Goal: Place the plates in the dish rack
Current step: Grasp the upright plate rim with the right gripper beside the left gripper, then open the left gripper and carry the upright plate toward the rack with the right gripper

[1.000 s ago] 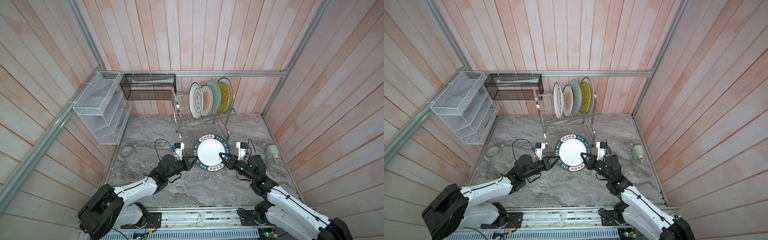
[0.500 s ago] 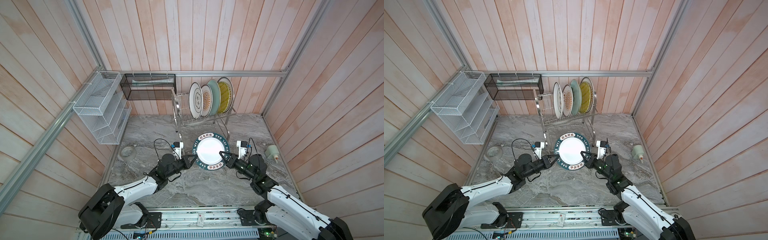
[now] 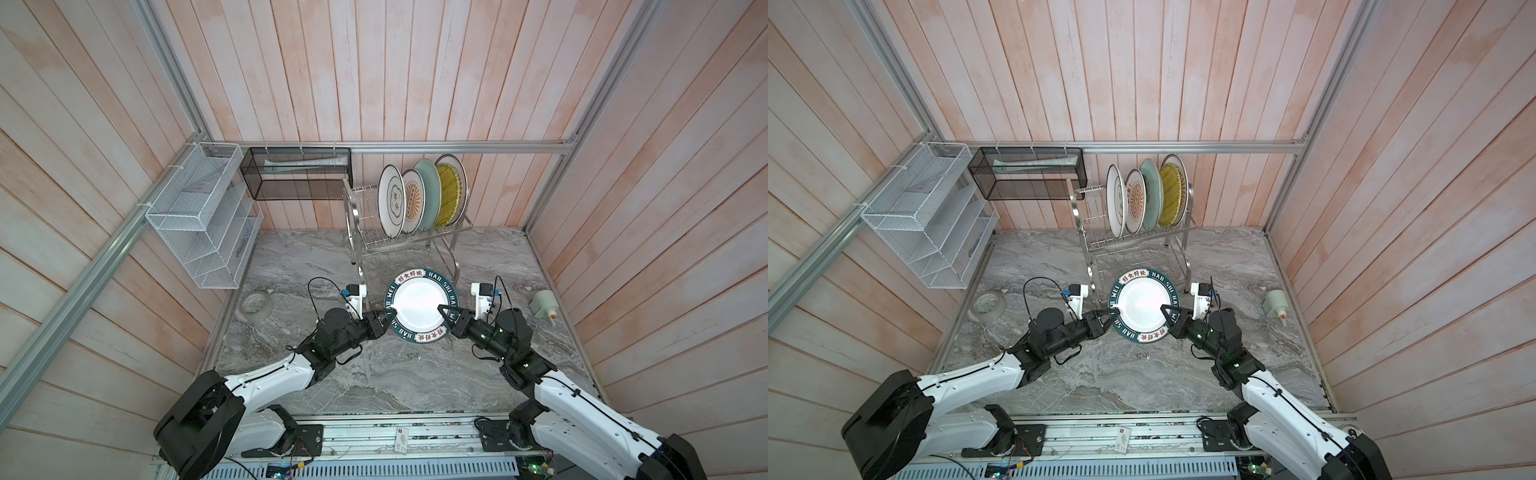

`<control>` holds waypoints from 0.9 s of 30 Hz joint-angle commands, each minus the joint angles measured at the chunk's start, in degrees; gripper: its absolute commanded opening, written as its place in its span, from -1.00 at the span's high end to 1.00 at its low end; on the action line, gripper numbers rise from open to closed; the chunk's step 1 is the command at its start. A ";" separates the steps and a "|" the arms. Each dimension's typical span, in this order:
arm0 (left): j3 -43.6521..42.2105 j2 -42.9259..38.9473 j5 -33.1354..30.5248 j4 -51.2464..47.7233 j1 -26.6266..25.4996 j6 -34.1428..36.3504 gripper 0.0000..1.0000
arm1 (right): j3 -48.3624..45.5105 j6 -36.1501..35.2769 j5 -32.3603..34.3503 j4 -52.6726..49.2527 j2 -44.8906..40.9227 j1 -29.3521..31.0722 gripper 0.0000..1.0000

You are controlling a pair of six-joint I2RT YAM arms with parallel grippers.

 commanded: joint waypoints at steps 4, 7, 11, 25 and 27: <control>1.37 -1.40 -0.85 -1.60 -0.15 1.99 0.13 | 2.85 -2.21 2.85 -0.93 -2.21 0.33 1.00; 1.45 -2.21 -1.36 -3.29 -0.18 2.96 0.08 | 3.84 -3.67 3.66 -3.06 -3.37 0.32 1.00; 2.05 -4.36 -3.36 -8.18 -0.18 5.64 0.03 | 6.38 -5.83 3.96 -7.04 -5.26 0.24 1.00; 4.59 -13.17 -13.13 -26.97 -0.14 14.18 -0.05 | 16.70 -12.98 -7.59 -16.94 -6.63 0.24 1.00; 4.89 -14.33 -14.24 -29.15 -0.16 15.23 -0.05 | 17.81 -12.78 -8.67 -16.42 -6.73 0.19 1.00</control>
